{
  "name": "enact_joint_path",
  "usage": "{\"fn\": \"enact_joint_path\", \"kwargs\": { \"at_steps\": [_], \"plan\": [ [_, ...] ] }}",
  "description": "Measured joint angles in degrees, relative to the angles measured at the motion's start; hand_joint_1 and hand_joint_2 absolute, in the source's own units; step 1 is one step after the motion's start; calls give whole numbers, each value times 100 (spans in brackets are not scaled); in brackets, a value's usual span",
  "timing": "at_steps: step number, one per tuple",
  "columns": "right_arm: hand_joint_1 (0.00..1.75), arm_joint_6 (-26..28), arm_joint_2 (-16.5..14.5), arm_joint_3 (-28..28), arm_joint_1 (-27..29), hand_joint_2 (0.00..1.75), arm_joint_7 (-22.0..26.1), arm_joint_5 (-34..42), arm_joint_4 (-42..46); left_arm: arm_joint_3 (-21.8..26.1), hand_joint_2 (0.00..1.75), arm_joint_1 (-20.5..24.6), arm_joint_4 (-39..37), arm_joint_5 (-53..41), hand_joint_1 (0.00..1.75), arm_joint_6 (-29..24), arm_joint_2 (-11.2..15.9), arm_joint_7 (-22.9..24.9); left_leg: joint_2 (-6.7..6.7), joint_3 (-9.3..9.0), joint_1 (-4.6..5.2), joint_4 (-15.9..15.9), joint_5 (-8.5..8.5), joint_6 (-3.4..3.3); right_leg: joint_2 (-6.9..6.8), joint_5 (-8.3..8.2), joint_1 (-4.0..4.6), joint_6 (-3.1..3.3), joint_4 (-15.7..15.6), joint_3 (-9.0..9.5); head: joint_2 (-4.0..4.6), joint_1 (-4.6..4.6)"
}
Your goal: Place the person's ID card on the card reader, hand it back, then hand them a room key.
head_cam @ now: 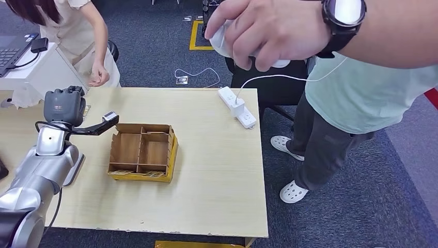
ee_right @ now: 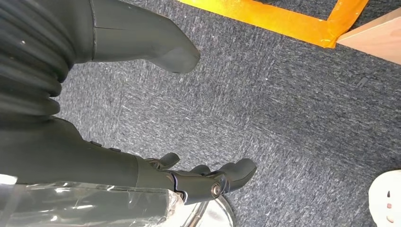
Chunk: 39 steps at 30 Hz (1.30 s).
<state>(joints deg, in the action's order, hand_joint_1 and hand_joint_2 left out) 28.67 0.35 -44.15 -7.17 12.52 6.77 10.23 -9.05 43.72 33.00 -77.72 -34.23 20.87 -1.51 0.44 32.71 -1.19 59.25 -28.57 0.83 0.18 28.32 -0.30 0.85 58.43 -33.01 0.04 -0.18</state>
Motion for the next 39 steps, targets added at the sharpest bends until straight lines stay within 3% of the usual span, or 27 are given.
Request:
{"fn": "enact_joint_path", "kwargs": {
  "at_steps": [6,13,17,21,26,32,39],
  "plan": [
    [0,1,0,29,33,175,32,-6,0,0,175,-219,96,393,175,507,153,-442,9,0,0,-1,0,0,9,0,0,0,4,-1,0,1],
    [0,51,2,130,115,175,125,23,-2,33,175,-831,273,684,175,521,806,-468,20,0,-1,-6,-2,3,19,3,0,3,8,-12,0,-1],
    [0,84,3,171,137,175,148,23,-7,121,175,-1300,350,776,175,451,1038,-384,20,0,0,-7,-2,3,19,4,0,4,8,-12,0,1],
    [0,98,10,179,143,175,151,5,-9,242,175,-1631,384,759,175,382,1148,-295,19,1,0,-7,0,5,15,3,0,4,7,-12,0,1],
    [0,110,20,228,147,175,184,9,-9,377,175,-1904,551,893,175,491,1253,-579,18,1,0,-6,0,6,15,2,0,4,7,-11,0,-1],
    [0,113,33,295,155,175,219,9,-10,450,175,-2380,1041,1266,175,1045,1408,-1047,20,0,0,-6,0,6,17,2,0,4,7,-13,0,-1],
    [0,131,57,332,159,175,223,9,-11,501,175,-2839,1672,1629,175,1403,1567,-1151,18,1,-1,-7,0,6,15,3,0,4,7,-14,0,-5]
  ]
}}
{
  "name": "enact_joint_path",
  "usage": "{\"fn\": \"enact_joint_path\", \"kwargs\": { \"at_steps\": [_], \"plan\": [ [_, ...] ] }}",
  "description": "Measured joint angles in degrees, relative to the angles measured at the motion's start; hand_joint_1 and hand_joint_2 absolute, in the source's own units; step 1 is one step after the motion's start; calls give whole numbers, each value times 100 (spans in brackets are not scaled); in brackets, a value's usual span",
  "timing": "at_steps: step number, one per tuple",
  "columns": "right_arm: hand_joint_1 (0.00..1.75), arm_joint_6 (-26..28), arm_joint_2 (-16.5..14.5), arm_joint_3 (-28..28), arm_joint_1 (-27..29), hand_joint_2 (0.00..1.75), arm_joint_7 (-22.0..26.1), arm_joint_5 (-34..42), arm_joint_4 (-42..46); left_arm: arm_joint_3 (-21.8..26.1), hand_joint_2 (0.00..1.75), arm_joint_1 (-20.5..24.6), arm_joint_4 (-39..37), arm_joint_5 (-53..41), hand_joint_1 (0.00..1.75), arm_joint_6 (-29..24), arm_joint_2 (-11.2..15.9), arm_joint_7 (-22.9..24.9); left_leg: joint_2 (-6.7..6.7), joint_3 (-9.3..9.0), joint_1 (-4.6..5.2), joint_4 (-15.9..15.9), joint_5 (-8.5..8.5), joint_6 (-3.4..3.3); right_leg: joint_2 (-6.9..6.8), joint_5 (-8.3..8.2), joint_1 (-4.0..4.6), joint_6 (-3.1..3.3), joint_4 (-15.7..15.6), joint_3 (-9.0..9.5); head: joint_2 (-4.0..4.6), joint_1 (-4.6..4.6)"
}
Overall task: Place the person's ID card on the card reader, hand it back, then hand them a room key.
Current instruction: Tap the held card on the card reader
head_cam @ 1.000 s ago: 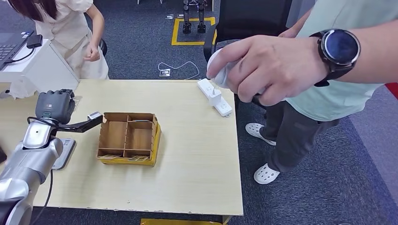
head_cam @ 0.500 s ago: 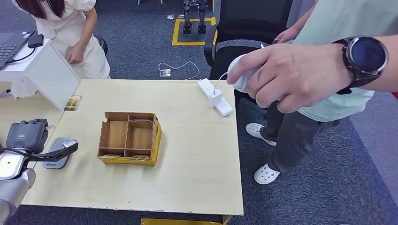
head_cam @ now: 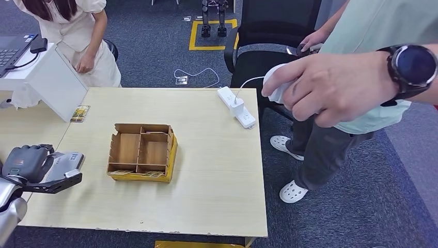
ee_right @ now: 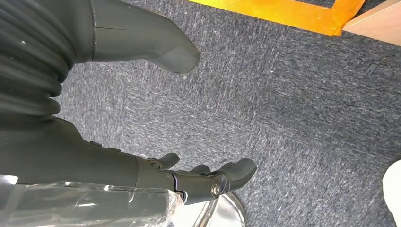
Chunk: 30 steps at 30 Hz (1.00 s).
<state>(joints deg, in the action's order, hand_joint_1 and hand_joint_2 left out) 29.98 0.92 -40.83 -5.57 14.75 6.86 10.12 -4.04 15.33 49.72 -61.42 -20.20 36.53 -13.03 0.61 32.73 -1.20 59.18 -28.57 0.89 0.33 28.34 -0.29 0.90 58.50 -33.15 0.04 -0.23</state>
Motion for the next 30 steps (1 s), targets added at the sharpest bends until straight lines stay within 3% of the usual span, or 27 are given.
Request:
{"fn": "enact_joint_path", "kwargs": {
  "at_steps": [10,19,30],
  "plan": [
    [0,62,10,79,-1,175,82,25,0,15,175,-363,329,11,175,243,-46,34,0,-1,0,0,0,0,0,-1,-1,0,0,2,0,1],
    [0,77,13,127,-4,175,105,19,0,13,175,-619,193,-657,175,-435,-396,565,-3,-1,1,0,0,0,-7,-1,-2,0,-2,6,0,3],
    [0,82,20,180,-9,175,144,-16,0,13,175,-526,-496,-1051,175,-564,-696,750,-26,-34,6,-9,0,1,-27,3,-8,2,0,41,0,1]
  ]
}}
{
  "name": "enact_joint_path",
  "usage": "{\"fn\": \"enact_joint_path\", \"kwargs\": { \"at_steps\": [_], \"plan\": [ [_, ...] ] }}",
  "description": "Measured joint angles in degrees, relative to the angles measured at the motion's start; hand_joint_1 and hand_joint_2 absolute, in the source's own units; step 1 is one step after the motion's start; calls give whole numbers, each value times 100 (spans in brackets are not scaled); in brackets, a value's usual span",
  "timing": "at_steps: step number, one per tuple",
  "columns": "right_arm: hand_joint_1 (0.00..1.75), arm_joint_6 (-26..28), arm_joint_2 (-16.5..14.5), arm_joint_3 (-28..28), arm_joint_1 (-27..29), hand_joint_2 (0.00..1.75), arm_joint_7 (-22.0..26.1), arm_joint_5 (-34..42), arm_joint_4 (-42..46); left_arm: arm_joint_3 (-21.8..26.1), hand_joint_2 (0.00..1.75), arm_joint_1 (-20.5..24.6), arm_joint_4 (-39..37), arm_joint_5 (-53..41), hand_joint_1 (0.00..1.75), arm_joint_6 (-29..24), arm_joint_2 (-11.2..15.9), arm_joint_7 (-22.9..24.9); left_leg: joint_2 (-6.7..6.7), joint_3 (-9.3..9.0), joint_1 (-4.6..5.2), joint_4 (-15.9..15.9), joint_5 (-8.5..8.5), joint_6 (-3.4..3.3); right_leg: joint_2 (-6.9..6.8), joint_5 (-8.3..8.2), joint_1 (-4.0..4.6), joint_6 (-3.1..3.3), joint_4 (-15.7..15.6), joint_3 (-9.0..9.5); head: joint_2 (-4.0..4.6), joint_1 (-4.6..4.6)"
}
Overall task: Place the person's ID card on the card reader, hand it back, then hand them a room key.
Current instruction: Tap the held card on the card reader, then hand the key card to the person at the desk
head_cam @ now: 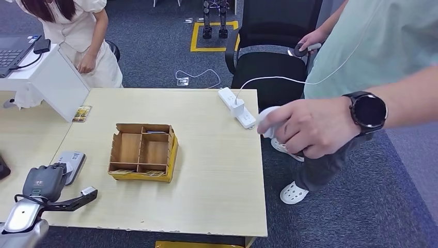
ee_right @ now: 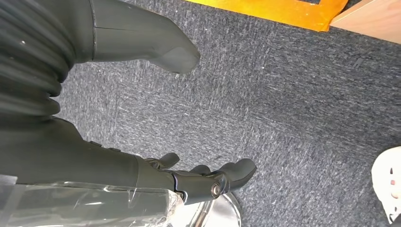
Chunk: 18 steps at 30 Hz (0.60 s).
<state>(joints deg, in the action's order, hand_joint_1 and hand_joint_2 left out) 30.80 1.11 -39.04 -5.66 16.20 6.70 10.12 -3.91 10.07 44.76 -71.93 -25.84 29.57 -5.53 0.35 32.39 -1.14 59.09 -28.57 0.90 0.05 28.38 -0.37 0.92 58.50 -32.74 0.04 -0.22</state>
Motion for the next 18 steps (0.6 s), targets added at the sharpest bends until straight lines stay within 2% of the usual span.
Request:
{"fn": "enact_joint_path", "kwargs": {
  "at_steps": [6,9,13,18],
  "plan": [
    [0,-1,5,2,1,175,5,-63,0,13,175,20,-85,94,175,-600,-39,2,0,-14,-3,-1,11,14,0,-1,2,2,5,2,0,-3],
    [0,0,7,2,-1,175,-35,-106,0,140,175,144,17,484,175,-879,-113,-24,-3,-9,-4,1,18,19,-2,-3,3,3,6,-4,0,-3],
    [0,0,7,2,-8,175,-130,-174,0,457,175,539,333,1131,175,-1019,-282,-168,-6,-2,-4,2,22,19,-7,-14,4,14,6,-8,0,2],
    [0,0,1,2,-16,175,-187,-228,2,643,175,1193,639,1154,175,-935,-423,-186,-4,4,-4,5,23,20,-5,-18,4,16,6,-14,0,3]
  ]
}}
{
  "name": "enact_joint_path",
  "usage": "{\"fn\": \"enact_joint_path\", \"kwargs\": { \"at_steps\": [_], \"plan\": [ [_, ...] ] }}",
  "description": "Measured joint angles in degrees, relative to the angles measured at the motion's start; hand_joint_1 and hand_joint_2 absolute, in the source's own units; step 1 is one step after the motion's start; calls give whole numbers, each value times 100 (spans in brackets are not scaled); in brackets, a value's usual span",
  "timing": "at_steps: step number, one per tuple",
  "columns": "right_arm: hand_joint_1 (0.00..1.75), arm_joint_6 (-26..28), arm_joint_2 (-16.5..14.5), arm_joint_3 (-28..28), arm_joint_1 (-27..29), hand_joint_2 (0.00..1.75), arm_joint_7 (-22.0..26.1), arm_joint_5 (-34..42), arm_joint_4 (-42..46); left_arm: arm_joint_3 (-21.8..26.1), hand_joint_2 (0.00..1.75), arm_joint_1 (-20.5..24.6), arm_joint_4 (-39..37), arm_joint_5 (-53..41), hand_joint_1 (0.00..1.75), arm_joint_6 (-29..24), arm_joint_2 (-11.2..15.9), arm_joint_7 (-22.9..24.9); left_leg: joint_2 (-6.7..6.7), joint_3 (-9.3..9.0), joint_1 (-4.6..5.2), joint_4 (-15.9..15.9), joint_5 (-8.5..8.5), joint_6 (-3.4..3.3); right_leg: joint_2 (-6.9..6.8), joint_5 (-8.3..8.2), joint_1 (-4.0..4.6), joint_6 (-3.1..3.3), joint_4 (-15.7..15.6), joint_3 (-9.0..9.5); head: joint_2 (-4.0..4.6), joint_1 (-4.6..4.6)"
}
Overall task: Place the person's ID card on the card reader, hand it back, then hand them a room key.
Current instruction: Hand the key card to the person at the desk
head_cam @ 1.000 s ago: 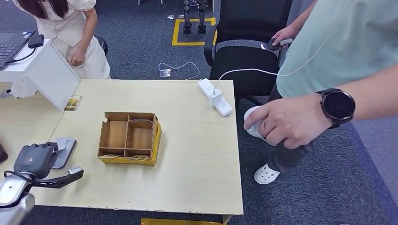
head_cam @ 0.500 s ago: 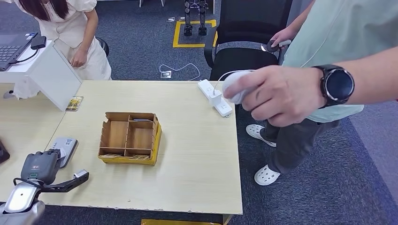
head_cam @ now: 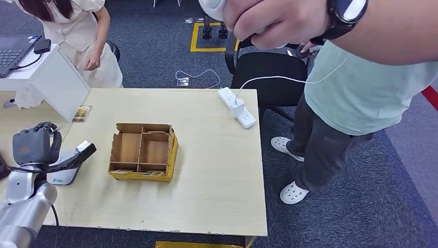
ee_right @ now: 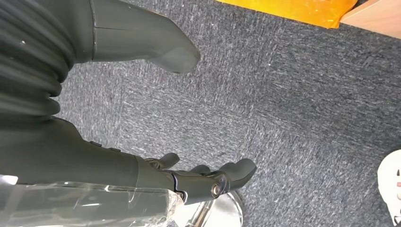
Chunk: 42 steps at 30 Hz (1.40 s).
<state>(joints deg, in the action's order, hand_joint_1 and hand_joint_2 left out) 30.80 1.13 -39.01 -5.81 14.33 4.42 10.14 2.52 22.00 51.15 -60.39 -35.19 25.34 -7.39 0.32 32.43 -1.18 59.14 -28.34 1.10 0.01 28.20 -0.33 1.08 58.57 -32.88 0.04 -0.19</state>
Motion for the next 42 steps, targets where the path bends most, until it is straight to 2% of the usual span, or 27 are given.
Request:
{"fn": "enact_joint_path", "kwargs": {
  "at_steps": [9,18,27,31,35,42],
  "plan": [
    [0,-2,-25,-9,-35,175,-87,-142,9,30,175,971,-259,-940,175,-105,-134,668,4,5,0,0,0,0,7,-1,0,1,1,-8,0,-1],
    [0,4,-59,-80,-107,175,-92,-352,56,28,175,1629,-922,-1541,175,-324,-344,1269,5,5,0,1,0,0,8,-1,0,2,1,-10,0,-1],
    [0,10,-143,-101,-115,175,-73,-438,88,69,175,1758,-926,-1890,175,-326,-590,1106,7,7,0,1,0,0,12,-1,0,2,1,-10,0,-1],
    [0,12,-165,-101,-106,175,-71,-441,88,175,175,1745,-796,-1870,175,-326,-671,884,14,8,0,1,-1,0,20,-2,0,2,1,-12,0,-2],
    [0,23,-167,-101,-101,175,-63,-451,88,397,175,1703,-616,-1700,0,-326,-768,453,15,10,1,1,-2,2,21,-1,-1,2,0,-15,0,-2],
    [0,34,-180,-101,-101,175,-53,-478,88,611,175,1690,-602,-1363,0,-292,-889,52,12,13,1,1,-3,2,18,-1,-1,2,0,-18,0,-3]
  ]
}}
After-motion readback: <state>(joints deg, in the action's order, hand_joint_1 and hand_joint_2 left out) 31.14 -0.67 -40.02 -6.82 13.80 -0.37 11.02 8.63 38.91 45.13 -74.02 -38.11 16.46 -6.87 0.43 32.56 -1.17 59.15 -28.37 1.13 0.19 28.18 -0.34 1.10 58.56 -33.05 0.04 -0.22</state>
